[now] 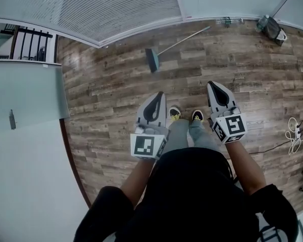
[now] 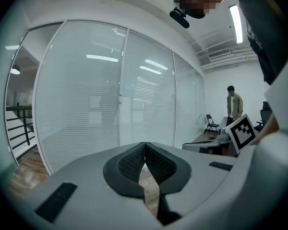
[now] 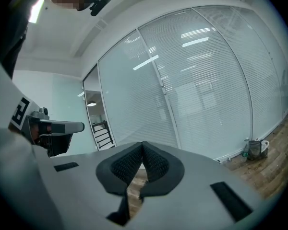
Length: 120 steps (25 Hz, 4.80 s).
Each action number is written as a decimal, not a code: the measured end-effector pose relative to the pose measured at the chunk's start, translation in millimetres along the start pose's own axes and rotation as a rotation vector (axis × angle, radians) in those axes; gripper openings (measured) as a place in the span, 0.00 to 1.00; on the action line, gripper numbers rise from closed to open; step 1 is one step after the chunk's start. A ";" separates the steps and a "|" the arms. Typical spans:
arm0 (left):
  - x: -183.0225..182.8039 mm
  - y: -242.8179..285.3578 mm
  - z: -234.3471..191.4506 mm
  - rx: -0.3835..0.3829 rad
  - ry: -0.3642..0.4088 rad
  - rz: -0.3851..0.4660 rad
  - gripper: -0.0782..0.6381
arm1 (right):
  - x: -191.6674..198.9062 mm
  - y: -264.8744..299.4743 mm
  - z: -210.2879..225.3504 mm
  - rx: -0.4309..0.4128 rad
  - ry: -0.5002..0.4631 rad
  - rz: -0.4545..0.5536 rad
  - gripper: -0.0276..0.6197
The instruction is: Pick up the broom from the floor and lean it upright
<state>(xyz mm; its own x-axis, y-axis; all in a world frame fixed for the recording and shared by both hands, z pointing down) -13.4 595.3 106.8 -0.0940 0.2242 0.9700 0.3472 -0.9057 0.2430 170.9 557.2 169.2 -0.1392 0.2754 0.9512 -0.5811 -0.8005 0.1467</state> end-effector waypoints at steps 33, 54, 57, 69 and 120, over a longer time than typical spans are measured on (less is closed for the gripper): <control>-21.3 88.6 -129.1 0.066 -0.092 0.068 0.14 | -27.0 160.9 -27.5 -0.028 -0.062 -0.058 0.07; -30.4 135.8 -193.8 0.013 -0.108 0.105 0.14 | -45.1 214.4 -19.9 -0.031 -0.104 -0.086 0.07; -34.1 152.1 -193.2 0.012 -0.103 0.093 0.14 | -49.8 225.9 -6.0 -0.037 -0.097 -0.087 0.07; -59.7 232.3 -182.4 0.024 -0.002 0.053 0.14 | -62.2 262.6 70.7 -0.132 0.035 -0.054 0.07; 108.3 525.5 -273.4 0.369 -0.176 -0.270 0.14 | 87.0 527.8 242.6 0.039 0.243 -0.462 0.07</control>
<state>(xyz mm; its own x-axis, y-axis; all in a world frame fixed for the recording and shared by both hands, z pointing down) -96.2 45.3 337.5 -0.0781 0.5202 0.8505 0.6426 -0.6259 0.4419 46.6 29.5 395.2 -0.0600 0.7165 0.6950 -0.5964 -0.5840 0.5506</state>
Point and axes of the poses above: the fingertips, and each gripper's own axes: y forward along the fingers, z to its right, x out of its underside, the point moved 4 cm from there along -y, backward along the fingers, and after that the axes turned 2 degrees about -x, right-handed, at the moved point
